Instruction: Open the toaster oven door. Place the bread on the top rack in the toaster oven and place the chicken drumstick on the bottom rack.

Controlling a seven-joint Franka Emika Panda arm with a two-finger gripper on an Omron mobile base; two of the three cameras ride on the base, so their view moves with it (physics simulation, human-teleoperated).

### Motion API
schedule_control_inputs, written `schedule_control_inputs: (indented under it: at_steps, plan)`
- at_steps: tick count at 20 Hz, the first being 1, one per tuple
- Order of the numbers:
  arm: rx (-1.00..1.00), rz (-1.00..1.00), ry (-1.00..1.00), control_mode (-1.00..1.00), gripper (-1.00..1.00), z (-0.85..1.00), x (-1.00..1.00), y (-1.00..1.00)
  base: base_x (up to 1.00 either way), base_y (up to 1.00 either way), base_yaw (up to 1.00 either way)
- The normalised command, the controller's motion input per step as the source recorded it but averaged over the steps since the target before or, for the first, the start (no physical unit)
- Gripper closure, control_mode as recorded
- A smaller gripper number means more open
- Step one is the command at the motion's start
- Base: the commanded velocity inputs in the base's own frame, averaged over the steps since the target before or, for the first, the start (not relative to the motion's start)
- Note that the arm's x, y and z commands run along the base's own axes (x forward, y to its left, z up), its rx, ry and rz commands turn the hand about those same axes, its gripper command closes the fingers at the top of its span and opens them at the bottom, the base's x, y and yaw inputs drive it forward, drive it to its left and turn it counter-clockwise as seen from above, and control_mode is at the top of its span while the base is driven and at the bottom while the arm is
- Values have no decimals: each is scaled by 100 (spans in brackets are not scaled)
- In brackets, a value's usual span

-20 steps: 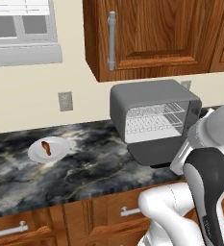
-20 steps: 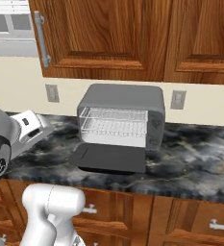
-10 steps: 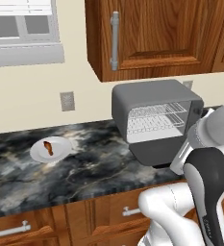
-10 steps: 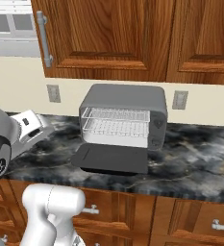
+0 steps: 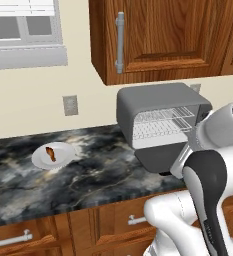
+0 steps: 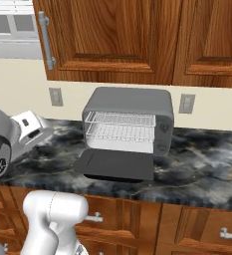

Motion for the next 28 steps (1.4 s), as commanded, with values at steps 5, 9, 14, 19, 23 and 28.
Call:
schedule_control_inputs:
  at_steps: [5, 9, 14, 19, 23, 28]
  plan:
    - [-14, 0, -3, -100, 100, -7, 9, 0, 0, 0, 0]
    - [-15, 6, -11, -100, 100, -17, 8, -15, 0, 0, 0]
    - [-3, 19, -8, -100, 100, -11, 2, -42, 0, 0, 0]
    - [0, 26, -9, -100, 100, -16, 1, -61, 0, 0, 0]
    - [0, 25, -12, -100, 100, -32, 0, -54, 0, 0, 0]
    - [9, 11, -13, -100, 100, -29, 0, -52, 0, 0, 0]
